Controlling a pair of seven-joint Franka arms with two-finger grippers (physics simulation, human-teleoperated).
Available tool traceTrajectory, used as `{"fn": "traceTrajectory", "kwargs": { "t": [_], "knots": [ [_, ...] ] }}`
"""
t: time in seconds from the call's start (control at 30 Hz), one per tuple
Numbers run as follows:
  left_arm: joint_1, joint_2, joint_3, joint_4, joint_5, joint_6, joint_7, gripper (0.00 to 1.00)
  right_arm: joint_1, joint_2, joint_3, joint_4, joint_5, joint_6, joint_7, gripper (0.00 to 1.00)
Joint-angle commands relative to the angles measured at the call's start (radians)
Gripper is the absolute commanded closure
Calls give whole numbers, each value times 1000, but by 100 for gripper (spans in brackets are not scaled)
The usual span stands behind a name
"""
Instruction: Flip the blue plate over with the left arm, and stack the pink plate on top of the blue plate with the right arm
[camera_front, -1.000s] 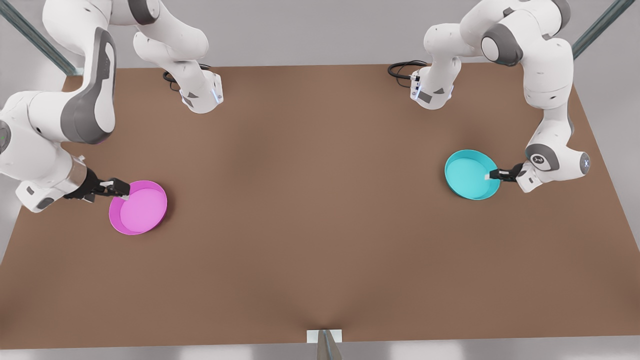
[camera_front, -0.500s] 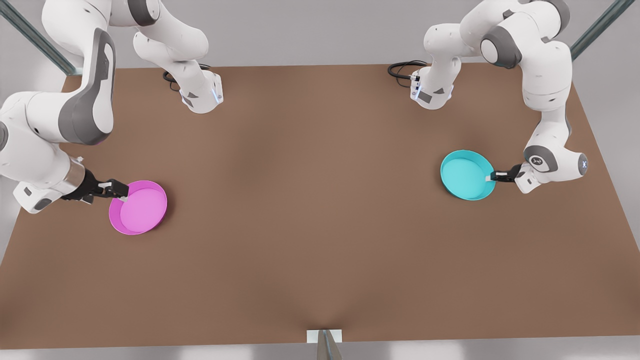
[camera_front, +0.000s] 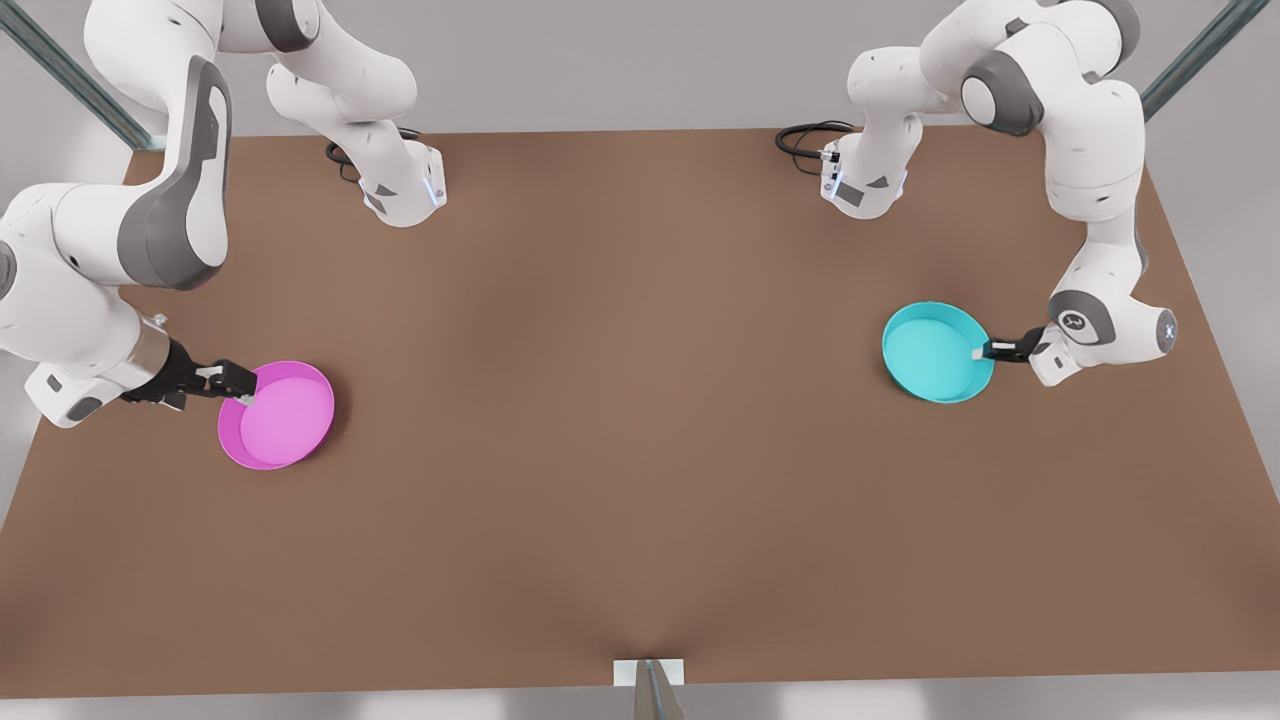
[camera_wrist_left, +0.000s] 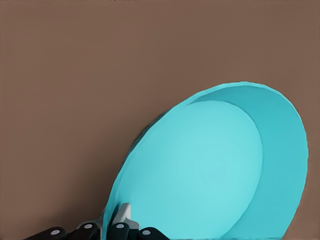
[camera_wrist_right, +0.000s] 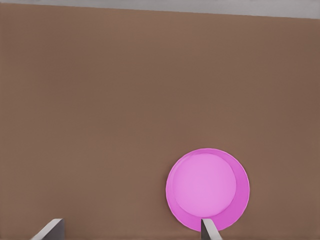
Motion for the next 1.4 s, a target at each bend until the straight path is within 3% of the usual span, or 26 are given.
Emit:
{"fn": "traceTrajectory", "kwargs": {
  "t": [0.0, 0.67, 1.07, 1.37],
  "knots": [
    [0, 0, 2, 7, -56, -12, 3, 79, 0, 0, 0, 0, 0, 0, 0, 0],
    [-107, -45, -3, 241, -44, -250, -201, 79, 0, 6, 0, 0, 0, 0, 0, 0],
    [-274, -45, -3, 393, 16, -347, -448, 79, 0, 8, 0, 0, 0, 0, 0, 0],
    [-460, -39, -3, 520, 208, -416, -727, 79, 0, 8, 0, 6, -2, 0, 0, 0]
  ]
}}
